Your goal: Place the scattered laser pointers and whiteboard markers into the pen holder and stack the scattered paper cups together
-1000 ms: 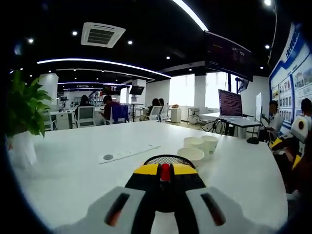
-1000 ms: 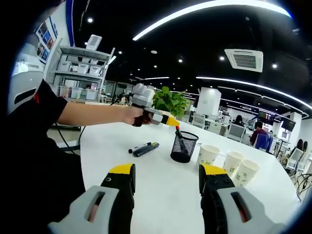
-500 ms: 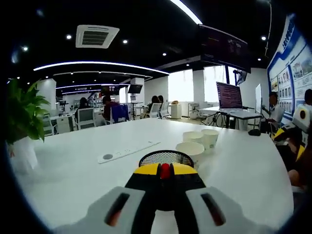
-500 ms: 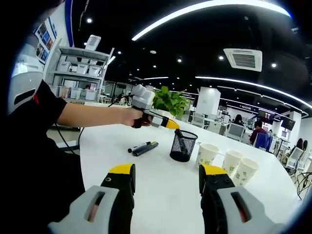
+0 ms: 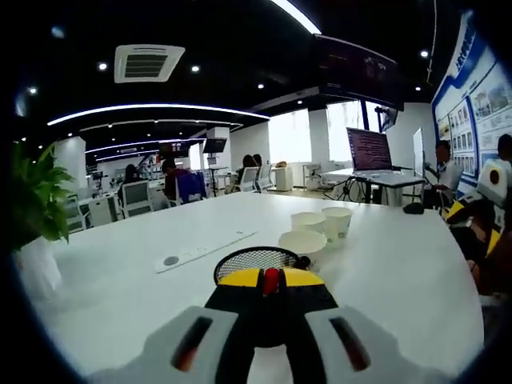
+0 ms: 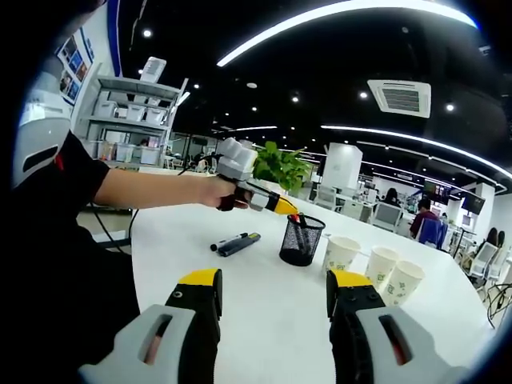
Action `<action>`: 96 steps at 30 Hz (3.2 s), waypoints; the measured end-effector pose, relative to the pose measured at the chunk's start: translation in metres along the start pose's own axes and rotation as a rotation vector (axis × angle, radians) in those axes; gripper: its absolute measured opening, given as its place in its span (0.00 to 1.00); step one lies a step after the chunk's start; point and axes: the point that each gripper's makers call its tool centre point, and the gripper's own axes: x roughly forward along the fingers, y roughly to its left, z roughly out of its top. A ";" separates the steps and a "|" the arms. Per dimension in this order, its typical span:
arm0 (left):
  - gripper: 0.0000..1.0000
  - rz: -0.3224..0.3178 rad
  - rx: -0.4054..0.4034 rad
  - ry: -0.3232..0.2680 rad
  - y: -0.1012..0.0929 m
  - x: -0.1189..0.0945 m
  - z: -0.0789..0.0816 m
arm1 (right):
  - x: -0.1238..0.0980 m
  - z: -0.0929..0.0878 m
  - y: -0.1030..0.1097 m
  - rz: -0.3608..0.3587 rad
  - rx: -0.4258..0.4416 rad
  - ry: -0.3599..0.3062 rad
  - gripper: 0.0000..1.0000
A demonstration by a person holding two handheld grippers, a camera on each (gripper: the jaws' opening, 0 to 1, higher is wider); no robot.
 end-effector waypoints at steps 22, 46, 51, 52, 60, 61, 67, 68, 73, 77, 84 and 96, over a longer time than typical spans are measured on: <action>0.11 -0.023 0.061 0.041 -0.008 0.011 -0.005 | 0.001 0.000 0.001 0.002 0.001 -0.001 0.55; 0.14 -0.031 -0.006 0.024 0.000 0.004 -0.006 | 0.000 -0.001 -0.001 -0.005 0.000 0.002 0.55; 0.14 -0.021 0.040 0.023 0.003 0.003 -0.006 | 0.000 0.001 -0.001 -0.004 -0.001 -0.001 0.55; 0.14 -0.016 0.071 0.022 0.003 0.002 -0.005 | 0.001 0.000 -0.001 -0.004 -0.002 0.000 0.55; 0.15 -0.025 0.049 0.004 0.001 -0.007 -0.002 | 0.002 0.002 0.001 0.001 -0.006 -0.001 0.55; 0.16 -0.027 0.036 -0.001 0.001 -0.008 -0.001 | 0.002 0.002 0.001 0.002 -0.005 -0.002 0.55; 0.17 -0.027 -0.048 -0.048 0.001 -0.022 0.007 | 0.002 0.002 0.001 0.001 -0.007 0.000 0.55; 0.17 -0.023 -0.051 -0.060 0.001 -0.025 0.010 | 0.002 0.002 0.001 0.002 -0.005 -0.001 0.55; 0.22 -0.011 -0.042 -0.085 0.000 -0.037 0.019 | 0.002 0.002 0.001 0.001 -0.004 0.000 0.55; 0.27 0.019 -0.056 -0.080 0.006 -0.045 0.027 | 0.004 0.003 0.003 0.006 -0.002 -0.003 0.55; 0.30 0.033 -0.067 -0.075 0.011 -0.064 0.031 | 0.006 0.005 0.006 0.012 -0.006 -0.002 0.55; 0.25 0.038 -0.084 -0.100 0.018 -0.092 0.038 | 0.006 0.003 0.007 0.012 -0.012 0.003 0.55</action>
